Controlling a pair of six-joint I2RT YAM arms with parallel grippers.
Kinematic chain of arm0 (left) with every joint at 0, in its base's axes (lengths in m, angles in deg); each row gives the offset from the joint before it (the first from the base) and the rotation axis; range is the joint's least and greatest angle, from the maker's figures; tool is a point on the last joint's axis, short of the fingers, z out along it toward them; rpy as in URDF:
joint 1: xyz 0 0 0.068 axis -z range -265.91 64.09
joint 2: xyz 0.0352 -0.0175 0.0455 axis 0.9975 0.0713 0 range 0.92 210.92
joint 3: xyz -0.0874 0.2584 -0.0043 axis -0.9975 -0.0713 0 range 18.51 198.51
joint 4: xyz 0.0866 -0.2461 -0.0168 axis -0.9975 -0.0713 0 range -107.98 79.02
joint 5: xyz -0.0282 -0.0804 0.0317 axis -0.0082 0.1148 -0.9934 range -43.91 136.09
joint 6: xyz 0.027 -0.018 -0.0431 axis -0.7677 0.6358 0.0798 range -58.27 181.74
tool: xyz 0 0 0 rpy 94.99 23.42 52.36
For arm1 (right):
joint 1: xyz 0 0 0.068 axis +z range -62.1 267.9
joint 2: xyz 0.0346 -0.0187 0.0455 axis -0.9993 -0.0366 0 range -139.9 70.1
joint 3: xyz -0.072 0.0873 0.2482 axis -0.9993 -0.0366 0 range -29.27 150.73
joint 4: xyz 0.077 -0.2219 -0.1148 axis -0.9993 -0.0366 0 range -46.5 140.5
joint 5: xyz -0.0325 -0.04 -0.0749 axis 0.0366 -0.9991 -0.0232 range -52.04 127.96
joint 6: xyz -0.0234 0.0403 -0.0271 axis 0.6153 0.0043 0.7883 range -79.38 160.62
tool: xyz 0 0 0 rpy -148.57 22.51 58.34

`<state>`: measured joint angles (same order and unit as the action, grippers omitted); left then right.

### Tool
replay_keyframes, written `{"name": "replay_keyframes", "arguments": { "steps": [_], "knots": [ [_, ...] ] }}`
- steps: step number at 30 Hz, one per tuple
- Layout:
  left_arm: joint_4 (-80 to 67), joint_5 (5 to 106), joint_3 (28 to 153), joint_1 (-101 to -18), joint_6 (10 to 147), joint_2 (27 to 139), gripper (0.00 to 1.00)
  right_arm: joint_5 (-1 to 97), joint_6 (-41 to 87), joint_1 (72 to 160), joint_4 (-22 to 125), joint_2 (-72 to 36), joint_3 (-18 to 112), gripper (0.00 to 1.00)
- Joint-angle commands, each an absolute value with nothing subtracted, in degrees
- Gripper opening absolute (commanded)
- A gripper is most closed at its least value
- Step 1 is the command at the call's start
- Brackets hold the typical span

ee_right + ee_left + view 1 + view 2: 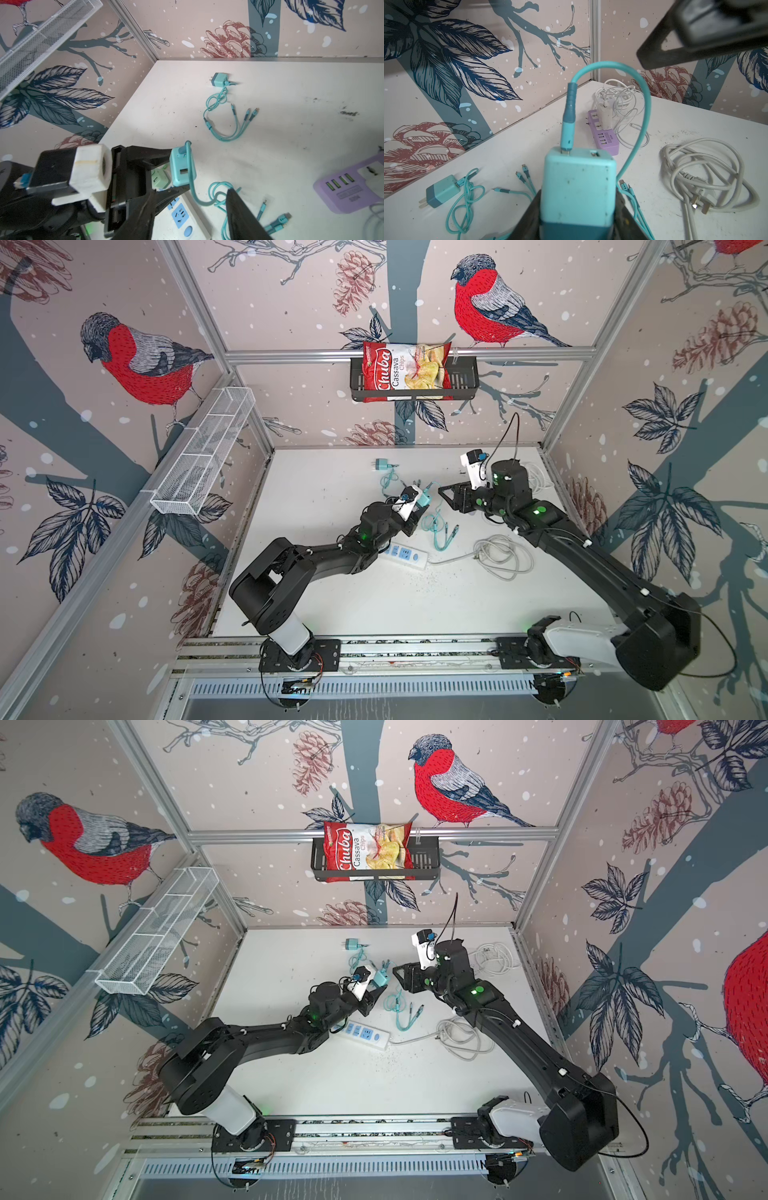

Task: Insert the plug
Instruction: 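Close the right gripper on the teal charger while the left still holds it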

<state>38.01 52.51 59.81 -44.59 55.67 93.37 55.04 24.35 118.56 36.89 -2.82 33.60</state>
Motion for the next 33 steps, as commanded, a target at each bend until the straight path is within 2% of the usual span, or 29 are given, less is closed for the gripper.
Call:
{"name": "replay_keyframes", "arguments": {
  "steps": [1,12,33],
  "knots": [
    [42.2,53.6,59.3,-44.4,55.3,92.9,0.28,55.4,27.2,118.8,35.3,-5.4,36.1,0.55],
    [43.5,53.9,58.8,-44.3,55.1,92.7,0.27,59.7,30.4,121.5,32.0,-13.2,40.5,0.55],
    [44.8,55.0,58.4,-44.2,53.9,93.1,0.25,67.2,33.5,120.0,29.7,-16.9,42.6,0.50]
  ]
}}
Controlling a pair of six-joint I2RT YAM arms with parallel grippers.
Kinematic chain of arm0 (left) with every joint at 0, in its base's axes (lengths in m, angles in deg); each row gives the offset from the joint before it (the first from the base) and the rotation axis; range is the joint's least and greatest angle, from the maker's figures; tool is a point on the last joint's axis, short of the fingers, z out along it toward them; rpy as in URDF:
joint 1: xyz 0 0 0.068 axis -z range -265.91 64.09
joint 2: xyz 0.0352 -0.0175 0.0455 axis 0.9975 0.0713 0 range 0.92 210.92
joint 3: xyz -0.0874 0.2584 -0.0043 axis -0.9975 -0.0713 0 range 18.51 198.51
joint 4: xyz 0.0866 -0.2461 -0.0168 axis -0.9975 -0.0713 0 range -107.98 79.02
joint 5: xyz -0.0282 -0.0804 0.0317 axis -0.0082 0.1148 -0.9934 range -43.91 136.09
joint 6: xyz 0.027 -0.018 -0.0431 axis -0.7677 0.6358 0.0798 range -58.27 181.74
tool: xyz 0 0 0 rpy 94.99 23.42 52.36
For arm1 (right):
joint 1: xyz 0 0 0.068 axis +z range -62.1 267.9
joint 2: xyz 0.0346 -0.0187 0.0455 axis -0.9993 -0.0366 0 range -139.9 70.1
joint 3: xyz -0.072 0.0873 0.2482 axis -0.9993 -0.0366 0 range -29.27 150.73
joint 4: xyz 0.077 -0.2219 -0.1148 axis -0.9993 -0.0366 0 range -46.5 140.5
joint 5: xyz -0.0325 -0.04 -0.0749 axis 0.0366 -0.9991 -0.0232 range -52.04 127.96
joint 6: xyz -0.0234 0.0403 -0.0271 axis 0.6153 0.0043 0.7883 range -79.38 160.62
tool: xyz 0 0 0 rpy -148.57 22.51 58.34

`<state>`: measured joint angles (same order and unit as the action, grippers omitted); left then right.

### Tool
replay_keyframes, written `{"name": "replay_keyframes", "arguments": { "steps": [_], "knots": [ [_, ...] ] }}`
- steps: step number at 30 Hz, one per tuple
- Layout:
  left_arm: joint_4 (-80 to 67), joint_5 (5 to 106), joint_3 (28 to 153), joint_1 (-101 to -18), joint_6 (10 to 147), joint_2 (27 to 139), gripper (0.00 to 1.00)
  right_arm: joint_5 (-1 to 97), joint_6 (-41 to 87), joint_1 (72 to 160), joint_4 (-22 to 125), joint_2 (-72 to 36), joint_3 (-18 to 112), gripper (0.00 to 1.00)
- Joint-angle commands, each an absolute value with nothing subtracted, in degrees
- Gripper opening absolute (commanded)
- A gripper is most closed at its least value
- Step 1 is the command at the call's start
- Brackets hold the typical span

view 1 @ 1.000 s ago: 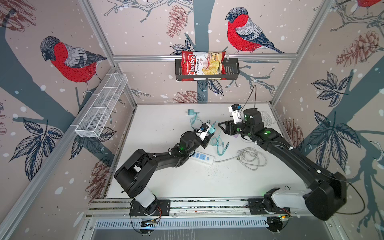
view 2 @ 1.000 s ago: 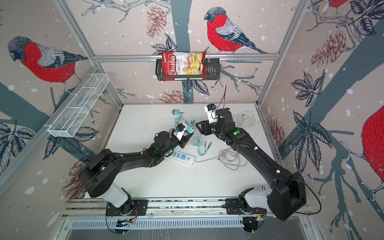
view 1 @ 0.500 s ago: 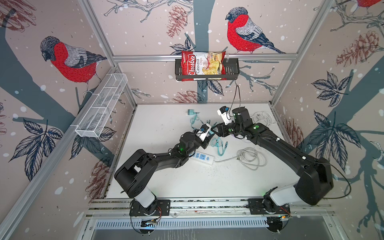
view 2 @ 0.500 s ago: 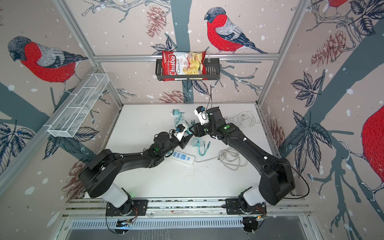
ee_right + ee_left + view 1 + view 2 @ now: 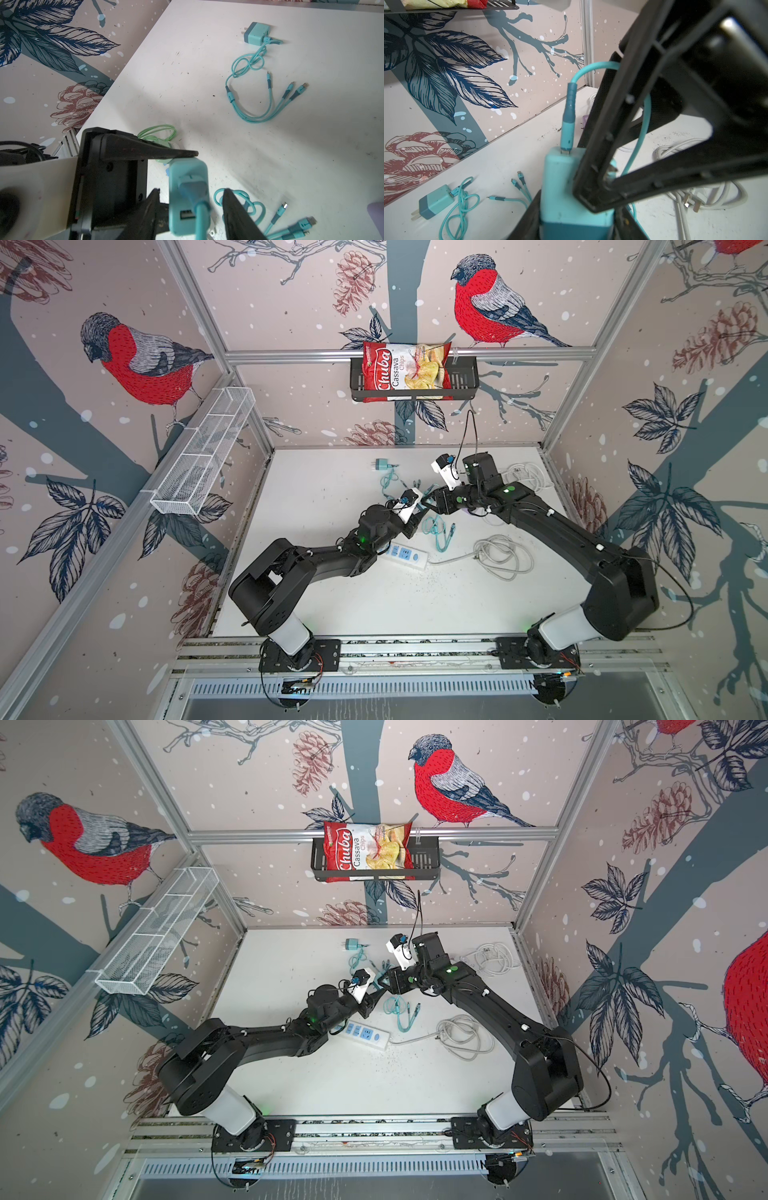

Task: Insert the plug
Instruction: 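Close the right gripper on the teal charger while the left still holds it, then open the left gripper and draw the left arm back while the right holds the charger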

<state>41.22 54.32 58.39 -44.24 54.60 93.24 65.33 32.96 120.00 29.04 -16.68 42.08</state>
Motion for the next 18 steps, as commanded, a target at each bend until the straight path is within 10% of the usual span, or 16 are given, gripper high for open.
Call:
{"name": "replay_keyframes", "arguments": {
  "steps": [1,18],
  "knots": [
    [44.7,55.0,58.4,-44.2,53.8,93.1,0.25,67.5,33.5,120.0,29.8,-16.9,42.6,0.49],
    [44.0,54.5,58.5,-44.2,51.8,93.0,0.25,70.0,34.6,120.2,28.0,-18.4,42.9,0.42]
  ]
}}
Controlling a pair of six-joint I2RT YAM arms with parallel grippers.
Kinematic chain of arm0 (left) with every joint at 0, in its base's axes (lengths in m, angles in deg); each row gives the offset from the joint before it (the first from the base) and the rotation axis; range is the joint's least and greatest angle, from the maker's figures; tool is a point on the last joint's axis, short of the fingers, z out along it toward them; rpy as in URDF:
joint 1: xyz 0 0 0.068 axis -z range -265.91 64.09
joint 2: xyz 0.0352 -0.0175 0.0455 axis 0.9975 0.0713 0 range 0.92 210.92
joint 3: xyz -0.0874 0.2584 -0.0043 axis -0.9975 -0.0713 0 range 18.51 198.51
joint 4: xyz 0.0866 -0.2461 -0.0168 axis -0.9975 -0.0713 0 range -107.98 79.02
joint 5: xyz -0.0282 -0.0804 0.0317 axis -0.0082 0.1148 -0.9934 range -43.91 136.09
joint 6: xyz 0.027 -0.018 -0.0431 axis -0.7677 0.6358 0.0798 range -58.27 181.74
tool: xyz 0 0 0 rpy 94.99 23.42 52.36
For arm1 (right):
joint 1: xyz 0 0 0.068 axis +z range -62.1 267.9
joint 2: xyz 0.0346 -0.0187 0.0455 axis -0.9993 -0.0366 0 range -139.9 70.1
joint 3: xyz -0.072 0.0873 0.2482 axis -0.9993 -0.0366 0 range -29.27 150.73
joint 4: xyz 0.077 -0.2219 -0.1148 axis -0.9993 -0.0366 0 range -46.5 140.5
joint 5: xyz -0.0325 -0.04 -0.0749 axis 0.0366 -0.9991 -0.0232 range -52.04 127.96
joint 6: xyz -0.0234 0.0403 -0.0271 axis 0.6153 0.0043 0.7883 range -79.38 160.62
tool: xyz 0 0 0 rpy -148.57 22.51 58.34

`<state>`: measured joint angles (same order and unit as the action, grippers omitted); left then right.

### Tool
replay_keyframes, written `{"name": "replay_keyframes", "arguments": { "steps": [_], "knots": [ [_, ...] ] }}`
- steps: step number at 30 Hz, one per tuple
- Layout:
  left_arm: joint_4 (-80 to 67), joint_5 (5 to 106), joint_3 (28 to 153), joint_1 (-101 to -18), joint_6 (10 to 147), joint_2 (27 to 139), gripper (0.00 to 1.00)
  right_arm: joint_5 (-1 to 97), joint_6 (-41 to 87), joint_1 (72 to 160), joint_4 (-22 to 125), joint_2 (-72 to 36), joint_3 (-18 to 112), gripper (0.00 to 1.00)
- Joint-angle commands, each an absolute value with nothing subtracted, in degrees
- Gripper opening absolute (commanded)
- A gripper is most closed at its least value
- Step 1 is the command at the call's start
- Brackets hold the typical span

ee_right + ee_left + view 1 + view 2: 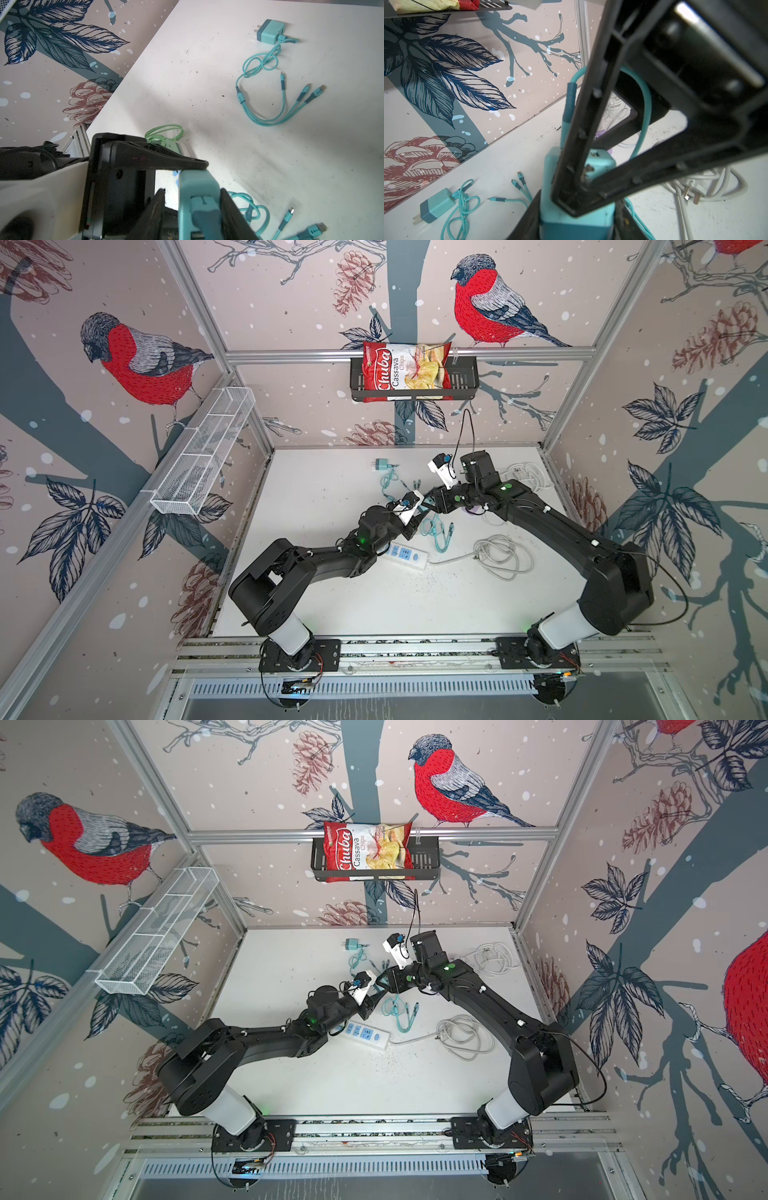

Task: Insert the plug
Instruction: 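Open the left gripper and draw the left arm back while the right holds the charger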

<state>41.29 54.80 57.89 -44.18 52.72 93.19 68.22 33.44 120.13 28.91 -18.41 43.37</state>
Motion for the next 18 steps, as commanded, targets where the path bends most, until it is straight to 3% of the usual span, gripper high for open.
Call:
{"name": "replay_keyframes", "arguments": {
  "steps": [1,14,18],
  "knots": [
    [44.0,54.5,58.5,-44.2,51.8,93.0,0.25,69.9,34.6,120.2,28.0,-18.3,42.7,0.42],
    [44.3,54.3,58.6,-44.2,51.2,93.5,0.25,70.8,35.4,120.0,27.0,-17.7,41.7,0.25],
    [46.5,54.1,57.6,-44.2,51.5,93.6,0.35,70.4,35.0,119.9,27.6,-17.1,41.6,0.17]
  ]
}}
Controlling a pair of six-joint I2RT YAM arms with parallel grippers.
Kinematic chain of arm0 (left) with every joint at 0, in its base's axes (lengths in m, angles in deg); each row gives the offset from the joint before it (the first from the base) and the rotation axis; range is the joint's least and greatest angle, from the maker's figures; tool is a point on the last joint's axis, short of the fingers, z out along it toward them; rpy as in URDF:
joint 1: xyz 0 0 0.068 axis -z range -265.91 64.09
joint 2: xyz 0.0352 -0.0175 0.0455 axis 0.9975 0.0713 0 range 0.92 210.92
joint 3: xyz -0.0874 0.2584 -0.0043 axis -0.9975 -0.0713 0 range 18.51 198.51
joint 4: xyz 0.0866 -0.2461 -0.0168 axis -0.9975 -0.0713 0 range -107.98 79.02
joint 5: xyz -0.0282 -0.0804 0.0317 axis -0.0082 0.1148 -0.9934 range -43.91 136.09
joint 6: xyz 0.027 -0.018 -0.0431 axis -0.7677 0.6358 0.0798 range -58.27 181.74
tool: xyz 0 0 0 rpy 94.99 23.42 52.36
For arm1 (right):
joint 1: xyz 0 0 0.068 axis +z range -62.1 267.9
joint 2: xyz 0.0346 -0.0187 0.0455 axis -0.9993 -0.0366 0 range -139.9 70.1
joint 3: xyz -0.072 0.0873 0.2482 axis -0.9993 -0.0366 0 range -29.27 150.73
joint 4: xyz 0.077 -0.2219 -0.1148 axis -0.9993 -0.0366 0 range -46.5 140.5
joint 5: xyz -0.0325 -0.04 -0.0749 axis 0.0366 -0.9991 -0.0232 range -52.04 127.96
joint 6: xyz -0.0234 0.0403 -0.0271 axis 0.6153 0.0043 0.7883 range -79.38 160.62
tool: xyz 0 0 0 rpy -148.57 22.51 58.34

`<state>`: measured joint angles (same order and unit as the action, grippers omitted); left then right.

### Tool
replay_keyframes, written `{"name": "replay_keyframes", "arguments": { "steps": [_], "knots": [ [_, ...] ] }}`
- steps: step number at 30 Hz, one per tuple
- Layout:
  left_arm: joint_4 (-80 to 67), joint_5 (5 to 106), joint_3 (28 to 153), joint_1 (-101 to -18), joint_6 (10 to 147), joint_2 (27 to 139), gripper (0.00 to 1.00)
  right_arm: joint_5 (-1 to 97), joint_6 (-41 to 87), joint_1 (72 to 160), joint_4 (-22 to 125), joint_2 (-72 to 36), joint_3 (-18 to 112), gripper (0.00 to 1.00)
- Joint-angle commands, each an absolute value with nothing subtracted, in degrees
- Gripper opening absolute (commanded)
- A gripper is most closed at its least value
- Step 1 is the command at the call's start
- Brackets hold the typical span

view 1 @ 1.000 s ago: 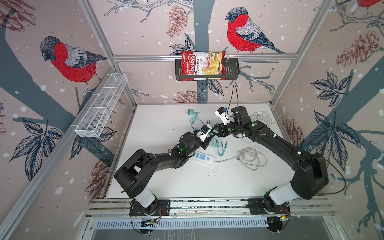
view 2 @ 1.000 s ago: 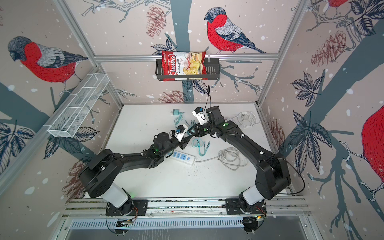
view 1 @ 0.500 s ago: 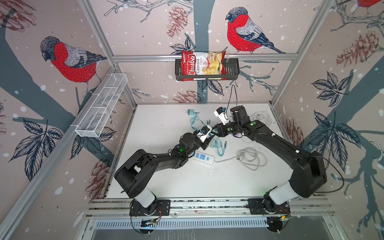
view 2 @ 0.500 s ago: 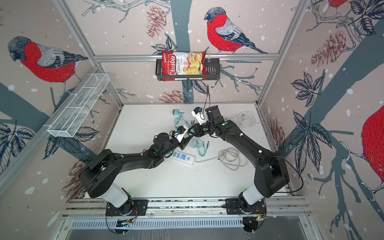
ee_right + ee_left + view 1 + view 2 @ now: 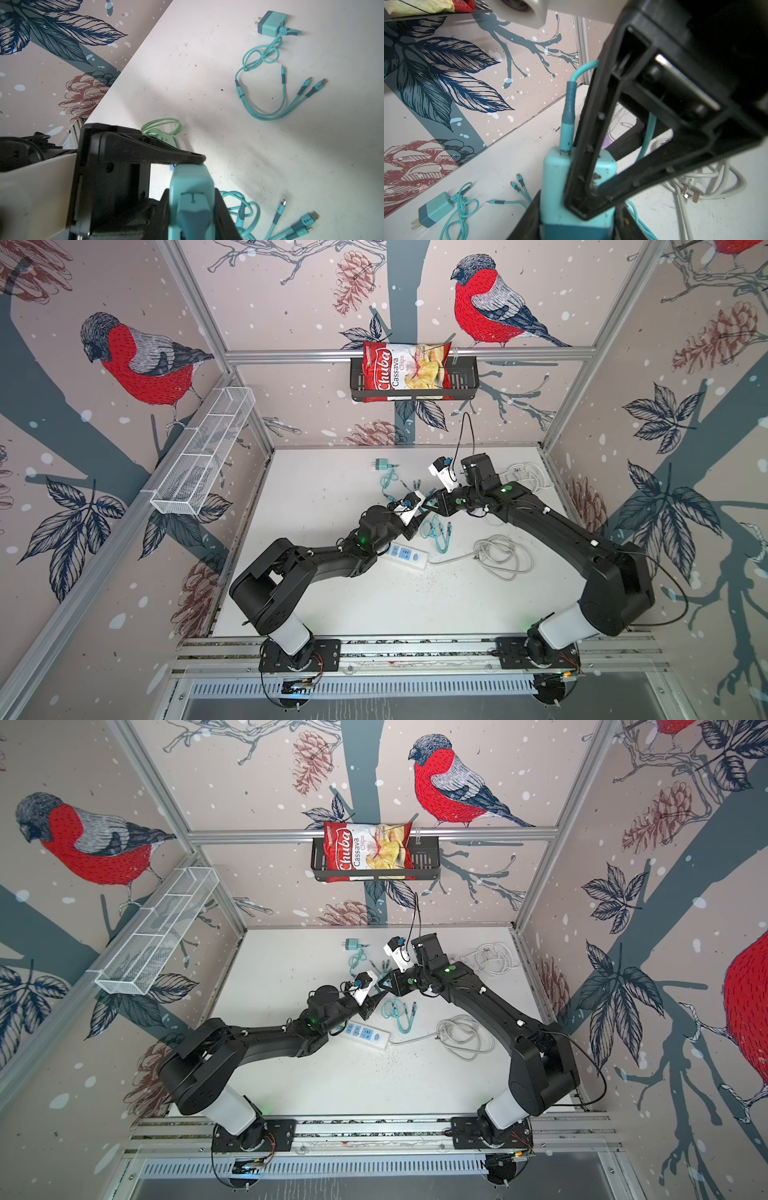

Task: Insert the plug
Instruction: 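Open the left gripper and draw the left arm back while the right holds the charger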

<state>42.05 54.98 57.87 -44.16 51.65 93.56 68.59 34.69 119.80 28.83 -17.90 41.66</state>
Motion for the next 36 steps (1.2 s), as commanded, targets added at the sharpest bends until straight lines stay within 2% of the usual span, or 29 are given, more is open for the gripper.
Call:
{"name": "replay_keyframes", "arguments": {
  "steps": [1,3,5,10,24,36],
  "knots": [
    [46.9,53.9,57.5,-44.2,51.8,93.6,0.39,70.3,34.9,119.9,27.7,-16.9,41.4,0.16],
    [47.1,53.7,57.4,-44.2,52.1,93.7,0.54,69.4,34.6,119.8,28.0,-16.3,41.2,0.15],
    [47.1,53.1,57.4,-44.2,52.6,93.4,0.63,67.5,34.2,119.6,27.8,-15.6,41.1,0.14],
    [46.6,51.8,56.6,-44.2,52.5,92.1,0.73,63.9,33.4,118.3,27.7,-13.2,39.6,0.12],
    [37.1,42.7,54.9,-44.2,53.8,84.6,0.73,58.3,33.2,114.7,25.7,-4.6,32.3,0.11],
    [19.6,27.0,48.2,-44.2,63.5,66.9,0.71,45.9,30.9,116.0,24.1,-0.3,25.0,0.11]
  ]
}}
